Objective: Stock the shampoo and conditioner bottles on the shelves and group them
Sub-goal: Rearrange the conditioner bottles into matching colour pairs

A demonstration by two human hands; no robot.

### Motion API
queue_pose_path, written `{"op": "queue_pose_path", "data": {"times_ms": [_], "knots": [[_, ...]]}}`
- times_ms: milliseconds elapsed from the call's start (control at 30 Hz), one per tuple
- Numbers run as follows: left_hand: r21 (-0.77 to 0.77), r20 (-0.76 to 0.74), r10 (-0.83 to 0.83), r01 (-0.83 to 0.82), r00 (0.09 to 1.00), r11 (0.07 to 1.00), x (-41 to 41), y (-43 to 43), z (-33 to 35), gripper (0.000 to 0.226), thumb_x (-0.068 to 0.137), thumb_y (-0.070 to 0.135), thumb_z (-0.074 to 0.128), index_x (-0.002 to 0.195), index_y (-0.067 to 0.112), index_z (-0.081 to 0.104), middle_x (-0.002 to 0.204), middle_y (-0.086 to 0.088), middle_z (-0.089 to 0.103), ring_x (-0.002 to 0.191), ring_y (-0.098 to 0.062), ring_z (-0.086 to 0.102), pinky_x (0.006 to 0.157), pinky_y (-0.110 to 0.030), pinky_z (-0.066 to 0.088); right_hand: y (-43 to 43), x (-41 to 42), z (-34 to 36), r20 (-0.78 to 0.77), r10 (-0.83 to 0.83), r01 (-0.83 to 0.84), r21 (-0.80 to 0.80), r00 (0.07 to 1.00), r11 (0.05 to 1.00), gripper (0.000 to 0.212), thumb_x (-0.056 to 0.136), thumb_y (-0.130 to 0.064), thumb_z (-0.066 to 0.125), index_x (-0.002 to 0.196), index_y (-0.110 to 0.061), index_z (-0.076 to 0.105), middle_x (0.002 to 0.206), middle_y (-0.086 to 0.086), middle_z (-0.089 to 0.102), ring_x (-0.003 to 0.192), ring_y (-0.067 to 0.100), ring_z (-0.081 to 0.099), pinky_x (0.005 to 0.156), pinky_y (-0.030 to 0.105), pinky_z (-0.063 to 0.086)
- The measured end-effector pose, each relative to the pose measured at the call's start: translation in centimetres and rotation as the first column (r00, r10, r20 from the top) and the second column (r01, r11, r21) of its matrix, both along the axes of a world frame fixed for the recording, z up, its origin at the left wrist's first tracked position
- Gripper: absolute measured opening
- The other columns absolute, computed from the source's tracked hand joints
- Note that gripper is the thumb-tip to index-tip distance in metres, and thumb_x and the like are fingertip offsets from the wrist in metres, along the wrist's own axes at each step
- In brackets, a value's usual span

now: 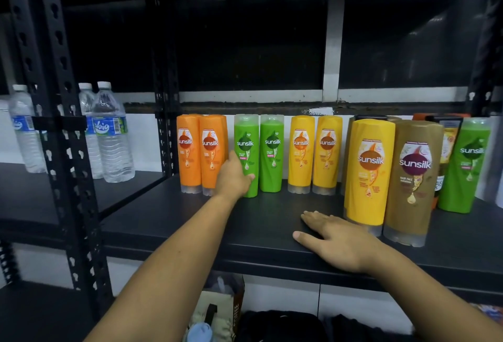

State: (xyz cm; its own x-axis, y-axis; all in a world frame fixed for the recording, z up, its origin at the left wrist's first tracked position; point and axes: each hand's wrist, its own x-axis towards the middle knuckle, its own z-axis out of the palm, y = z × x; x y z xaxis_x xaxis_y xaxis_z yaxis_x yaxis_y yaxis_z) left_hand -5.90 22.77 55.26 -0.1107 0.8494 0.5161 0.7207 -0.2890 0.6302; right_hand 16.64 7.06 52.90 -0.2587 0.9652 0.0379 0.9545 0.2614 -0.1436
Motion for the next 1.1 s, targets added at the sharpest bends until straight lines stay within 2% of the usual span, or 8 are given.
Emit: {"op": "queue_pose_path", "data": {"times_ms": [167, 333, 400, 500, 600, 800, 967, 1100], "knots": [[0.004, -0.016, 0.039, -0.039, 0.999, 0.999, 0.1, 0.0, -0.3, 0.051, 0.089, 0.020, 0.079, 0.127, 0.007, 0.047, 0.122, -0.013, 0.067, 0.112, -0.034, 0.066, 0.090, -0.039, 0.052, 0.5, 0.3, -0.4, -0.024, -0.006, 0.007, 0.029, 1.000, 1.000, 0.074, 0.099, -0.070, 0.028, 0.162, -0.032, 0.018, 0.168, -0.012, 0.014, 0.155, 0.011, 0.015, 0.120, 0.027, 0.017], [0.001, -0.091, 0.055, -0.056, 0.994, 0.998, -0.1, -2.1, -0.9, 0.048, 0.095, 0.029, 0.073, 0.129, 0.005, 0.048, 0.115, -0.015, 0.067, 0.107, -0.037, 0.066, 0.079, -0.037, 0.048, 1.2, 0.7, -1.1, -0.093, 0.000, 0.010, 0.105, 0.996, 0.994, 0.076, 0.096, -0.072, 0.035, 0.158, -0.029, 0.032, 0.164, -0.012, 0.029, 0.151, 0.009, 0.026, 0.120, 0.029, 0.025], [-0.031, -0.166, 0.030, -0.035, 0.986, 0.999, 0.1, -4.0, -1.1, 0.053, 0.097, 0.032, 0.068, 0.139, 0.006, 0.049, 0.120, -0.015, 0.067, 0.112, -0.036, 0.064, 0.084, -0.037, 0.050, 1.0, 0.8, -1.2, -0.114, 0.000, 0.017, 0.151, 0.994, 0.988, 0.069, 0.097, -0.066, 0.041, 0.155, -0.028, 0.039, 0.159, -0.009, 0.040, 0.145, 0.011, 0.037, 0.116, 0.030, 0.034], [-0.116, -0.286, -0.132, 0.102, 0.949, 0.988, 0.6, -7.0, -1.7, 0.056, 0.098, 0.039, 0.064, 0.147, 0.013, 0.052, 0.133, -0.011, 0.066, 0.122, -0.029, 0.061, 0.100, -0.036, 0.051, 0.1, 0.7, -1.1, -0.150, 0.023, 0.012, 0.230, 0.988, 0.973, 0.055, 0.098, -0.051, 0.047, 0.149, -0.029, 0.047, 0.149, -0.005, 0.053, 0.133, 0.013, 0.050, 0.107, 0.031, 0.043], [-0.163, -0.354, -0.317, 0.276, 0.880, 0.947, 2.1, -10.1, -2.0, 0.050, 0.097, 0.042, 0.064, 0.142, 0.019, 0.060, 0.139, -0.002, 0.065, 0.127, -0.018, 0.060, 0.107, -0.033, 0.048, -1.2, 1.4, -1.0, -0.129, 0.069, -0.028, 0.298, 0.989, 0.954, 0.046, 0.100, -0.040, 0.048, 0.144, -0.025, 0.053, 0.142, -0.005, 0.059, 0.128, 0.013, 0.053, 0.105, 0.032, 0.045], [-0.167, -0.505, -0.510, 0.501, 0.696, 0.849, 6.9, -15.0, -2.4, 0.035, 0.100, 0.045, 0.059, 0.127, 0.025, 0.071, 0.124, 0.006, 0.072, 0.114, -0.012, 0.064, 0.100, -0.035, 0.052, -5.9, 6.6, -2.4, -0.133, 0.087, -0.034, 0.358, 0.987, 0.933, 0.032, 0.103, -0.042, 0.046, 0.127, -0.029, 0.064, 0.122, -0.014, 0.065, 0.114, 0.008, 0.056, 0.094, 0.031, 0.049], [-0.115, -0.581, -0.615, 0.694, 0.533, 0.710, 12.9, -16.8, -3.1, 0.033, 0.102, 0.045, 0.050, 0.115, 0.025, 0.073, 0.112, 0.009, 0.071, 0.103, -0.009, 0.063, 0.090, -0.040, 0.054, -9.5, 12.7, -3.3, -0.163, -0.023, 0.090, 0.423, 0.986, 0.902, 0.031, 0.102, -0.046, 0.046, 0.118, -0.031, 0.068, 0.116, -0.019, 0.068, 0.113, 0.003, 0.056, 0.094, 0.033, 0.051], [-0.108, -0.614, -0.662, 0.785, 0.430, 0.610, 18.2, -17.9, -3.4, 0.030, 0.104, 0.037, 0.051, 0.119, 0.020, 0.071, 0.114, 0.006, 0.070, 0.105, -0.012, 0.061, 0.090, -0.039, 0.052, -9.6, 17.4, -3.3, -0.198, -0.144, 0.217, 0.418, 0.969, 0.882, 0.028, 0.102, -0.043, 0.049, 0.114, -0.030, 0.071, 0.112, -0.016, 0.070, 0.106, 0.010, 0.062, 0.090, 0.036, 0.051]]}}
